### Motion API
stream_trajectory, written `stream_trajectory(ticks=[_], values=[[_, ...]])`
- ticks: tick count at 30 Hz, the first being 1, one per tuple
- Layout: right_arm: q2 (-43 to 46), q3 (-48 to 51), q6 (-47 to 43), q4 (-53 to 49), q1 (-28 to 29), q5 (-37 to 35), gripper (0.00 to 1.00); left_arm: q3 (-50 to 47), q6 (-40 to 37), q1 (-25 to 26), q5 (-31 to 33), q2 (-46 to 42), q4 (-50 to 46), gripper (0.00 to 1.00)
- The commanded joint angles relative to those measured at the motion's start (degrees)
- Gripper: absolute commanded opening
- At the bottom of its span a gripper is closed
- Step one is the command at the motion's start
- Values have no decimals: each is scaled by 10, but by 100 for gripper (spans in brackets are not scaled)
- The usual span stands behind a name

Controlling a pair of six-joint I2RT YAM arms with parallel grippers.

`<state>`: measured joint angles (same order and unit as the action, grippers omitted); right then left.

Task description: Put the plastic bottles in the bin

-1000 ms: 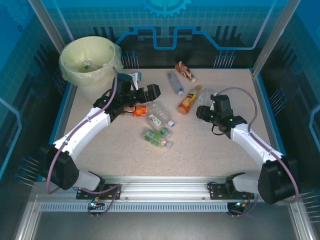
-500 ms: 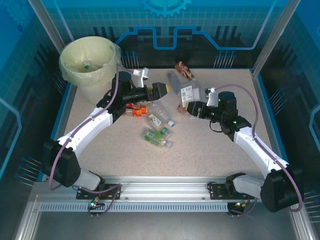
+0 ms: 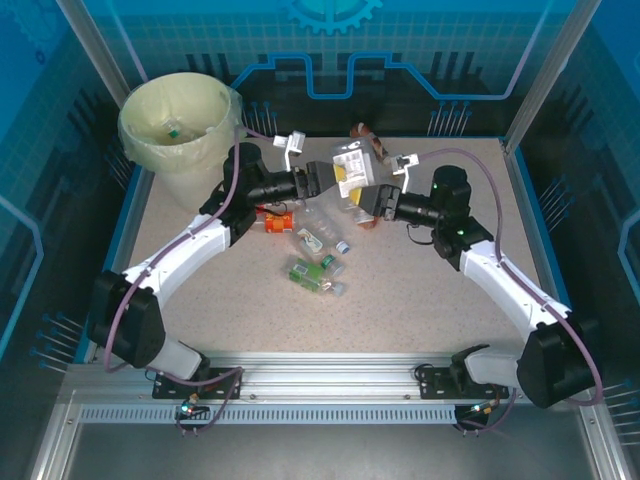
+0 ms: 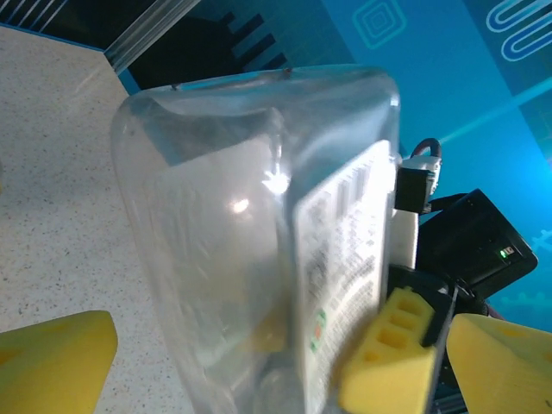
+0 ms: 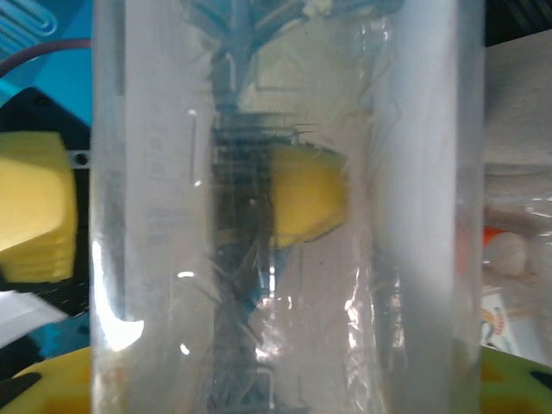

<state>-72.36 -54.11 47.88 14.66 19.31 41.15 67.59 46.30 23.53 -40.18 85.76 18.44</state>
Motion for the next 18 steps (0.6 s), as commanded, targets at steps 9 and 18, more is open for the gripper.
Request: stream_trajectory(ticks=[9,18], values=[[-23,-46,22,60,36,52,35,-14,63,6,-69,19,154,85],[-31,-47,29,70,40,61,37,-22,74,6,-82,20,188,57]])
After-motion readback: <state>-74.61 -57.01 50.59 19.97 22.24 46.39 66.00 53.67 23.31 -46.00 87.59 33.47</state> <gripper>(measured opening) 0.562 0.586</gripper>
